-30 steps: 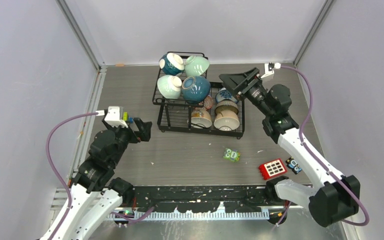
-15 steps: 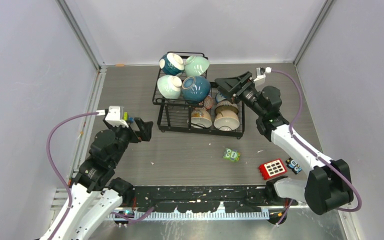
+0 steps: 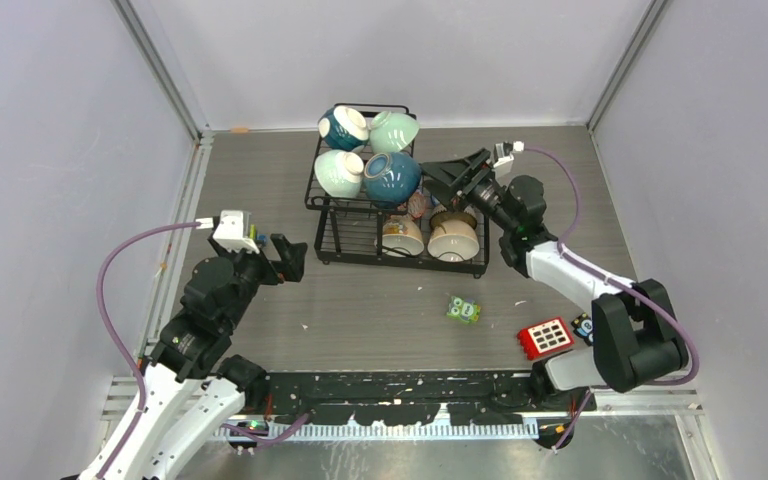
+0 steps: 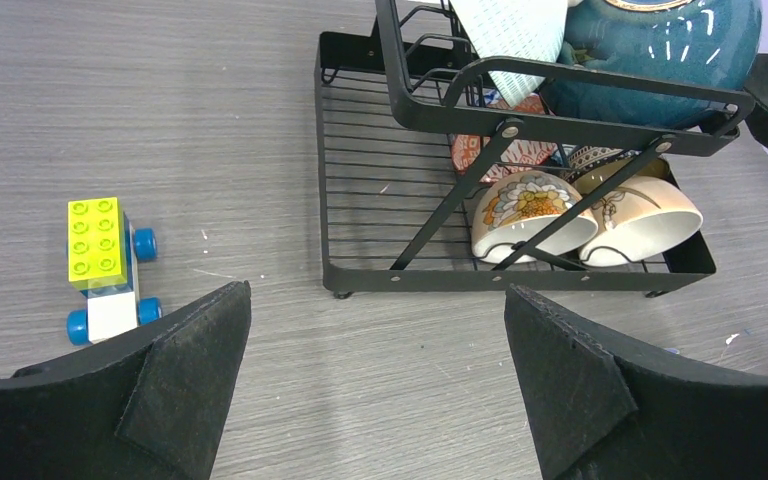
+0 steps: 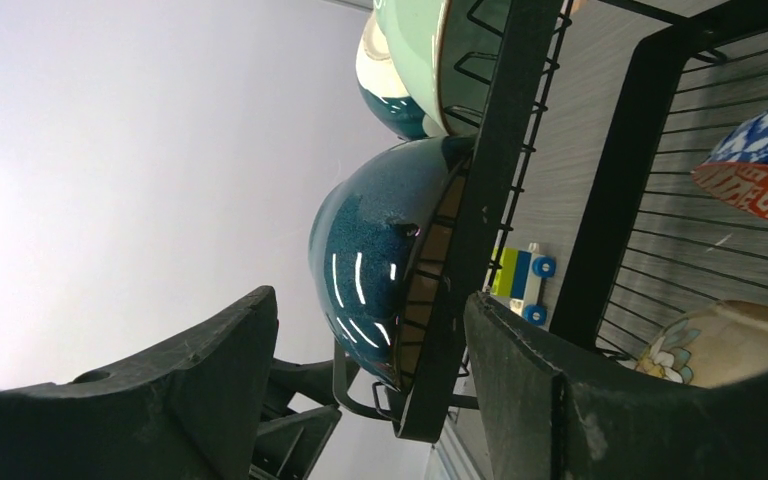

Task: Unload the bowls from the dish rack
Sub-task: Pick up the bowl from the dish rack.

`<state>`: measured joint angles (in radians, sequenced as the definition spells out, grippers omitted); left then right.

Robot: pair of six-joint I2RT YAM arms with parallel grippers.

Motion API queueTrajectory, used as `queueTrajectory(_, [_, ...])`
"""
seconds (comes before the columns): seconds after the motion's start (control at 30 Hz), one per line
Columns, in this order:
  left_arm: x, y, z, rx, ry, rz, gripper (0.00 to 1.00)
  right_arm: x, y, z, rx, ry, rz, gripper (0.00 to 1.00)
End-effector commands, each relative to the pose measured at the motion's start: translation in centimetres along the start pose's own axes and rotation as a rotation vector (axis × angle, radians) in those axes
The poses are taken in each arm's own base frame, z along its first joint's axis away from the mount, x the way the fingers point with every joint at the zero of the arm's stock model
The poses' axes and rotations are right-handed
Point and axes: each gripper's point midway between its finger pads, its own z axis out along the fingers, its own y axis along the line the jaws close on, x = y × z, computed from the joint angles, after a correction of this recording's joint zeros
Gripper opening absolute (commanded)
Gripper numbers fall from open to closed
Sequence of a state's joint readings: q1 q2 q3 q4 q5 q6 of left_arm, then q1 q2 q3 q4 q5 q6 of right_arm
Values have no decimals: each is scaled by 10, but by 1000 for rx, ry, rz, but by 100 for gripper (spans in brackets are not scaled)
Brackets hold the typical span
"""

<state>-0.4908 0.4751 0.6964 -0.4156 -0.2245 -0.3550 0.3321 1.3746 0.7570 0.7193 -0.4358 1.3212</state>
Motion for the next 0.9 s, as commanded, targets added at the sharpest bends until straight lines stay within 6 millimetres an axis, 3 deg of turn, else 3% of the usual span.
queueTrajectory(0.0, [-15, -4, 1, 9, -51, -5, 99, 1, 25, 1, -129, 10, 12, 73])
queueTrajectory(0.87, [-13, -2, 3, -5, -43, 1, 99, 8, 24, 6, -246, 65, 116, 58])
